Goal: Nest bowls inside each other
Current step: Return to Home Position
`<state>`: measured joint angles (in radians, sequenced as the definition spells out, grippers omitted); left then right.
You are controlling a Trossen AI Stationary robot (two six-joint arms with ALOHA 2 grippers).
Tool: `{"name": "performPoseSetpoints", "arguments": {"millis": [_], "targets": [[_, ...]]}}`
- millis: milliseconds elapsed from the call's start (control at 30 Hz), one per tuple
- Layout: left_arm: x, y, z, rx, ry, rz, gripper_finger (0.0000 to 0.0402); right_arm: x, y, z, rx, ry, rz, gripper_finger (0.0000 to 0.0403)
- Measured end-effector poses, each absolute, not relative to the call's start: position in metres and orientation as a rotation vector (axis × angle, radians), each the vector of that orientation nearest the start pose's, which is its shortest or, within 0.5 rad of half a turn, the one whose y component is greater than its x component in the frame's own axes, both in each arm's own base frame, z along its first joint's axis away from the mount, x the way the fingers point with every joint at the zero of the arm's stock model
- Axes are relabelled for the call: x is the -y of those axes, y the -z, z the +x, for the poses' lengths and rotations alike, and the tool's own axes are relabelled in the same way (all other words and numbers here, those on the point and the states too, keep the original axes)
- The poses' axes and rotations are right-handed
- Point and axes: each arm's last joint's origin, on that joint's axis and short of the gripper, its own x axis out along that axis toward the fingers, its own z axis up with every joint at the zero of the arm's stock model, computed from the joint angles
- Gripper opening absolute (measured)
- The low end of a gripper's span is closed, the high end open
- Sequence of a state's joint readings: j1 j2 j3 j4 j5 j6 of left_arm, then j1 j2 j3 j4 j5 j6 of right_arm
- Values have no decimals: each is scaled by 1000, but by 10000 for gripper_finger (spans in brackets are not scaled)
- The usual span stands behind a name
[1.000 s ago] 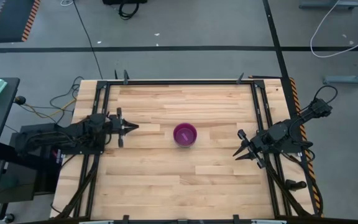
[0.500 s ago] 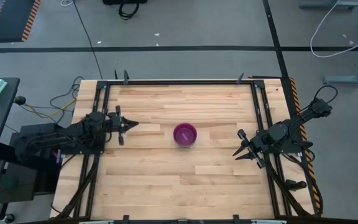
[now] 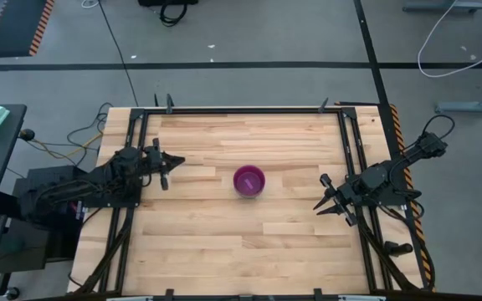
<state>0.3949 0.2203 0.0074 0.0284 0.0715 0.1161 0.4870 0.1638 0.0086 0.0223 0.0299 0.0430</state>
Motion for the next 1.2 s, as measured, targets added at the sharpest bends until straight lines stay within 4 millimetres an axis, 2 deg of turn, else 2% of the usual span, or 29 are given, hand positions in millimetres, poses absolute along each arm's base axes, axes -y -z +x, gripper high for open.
{"name": "performPoseSetpoints", "arguments": {"millis": [1200], "targets": [[-40, -152, 102, -183, -311, 75, 26, -49, -155, 95, -135, -455, -4, 88]]}}
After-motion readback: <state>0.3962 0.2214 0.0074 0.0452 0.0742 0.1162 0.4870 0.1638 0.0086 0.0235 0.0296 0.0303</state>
